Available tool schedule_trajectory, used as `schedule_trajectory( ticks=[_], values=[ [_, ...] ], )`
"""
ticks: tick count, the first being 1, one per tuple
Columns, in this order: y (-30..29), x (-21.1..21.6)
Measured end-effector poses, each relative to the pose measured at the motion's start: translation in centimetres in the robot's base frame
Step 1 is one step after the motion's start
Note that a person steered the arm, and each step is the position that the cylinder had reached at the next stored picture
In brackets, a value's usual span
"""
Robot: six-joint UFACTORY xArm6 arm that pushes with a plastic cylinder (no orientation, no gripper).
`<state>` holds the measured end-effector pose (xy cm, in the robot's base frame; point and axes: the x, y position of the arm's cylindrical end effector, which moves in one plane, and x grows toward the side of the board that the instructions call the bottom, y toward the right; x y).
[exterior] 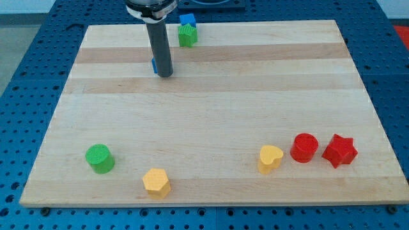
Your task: Move the blue triangle closer to the green star
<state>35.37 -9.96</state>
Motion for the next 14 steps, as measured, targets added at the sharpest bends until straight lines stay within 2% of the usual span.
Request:
schedule_trajectory(
  ticks=[1,2,3,6,8,10,13,14],
  values=[
    [-2.5,3.1],
    [-7.3,3.6],
    [-7.8,0.0],
    [-3.2,-2.2],
    [-1.2,-5.1],
    [-4.7,-1.8],
    [0.2,-4.3],
    [0.2,-4.1]
  ],
)
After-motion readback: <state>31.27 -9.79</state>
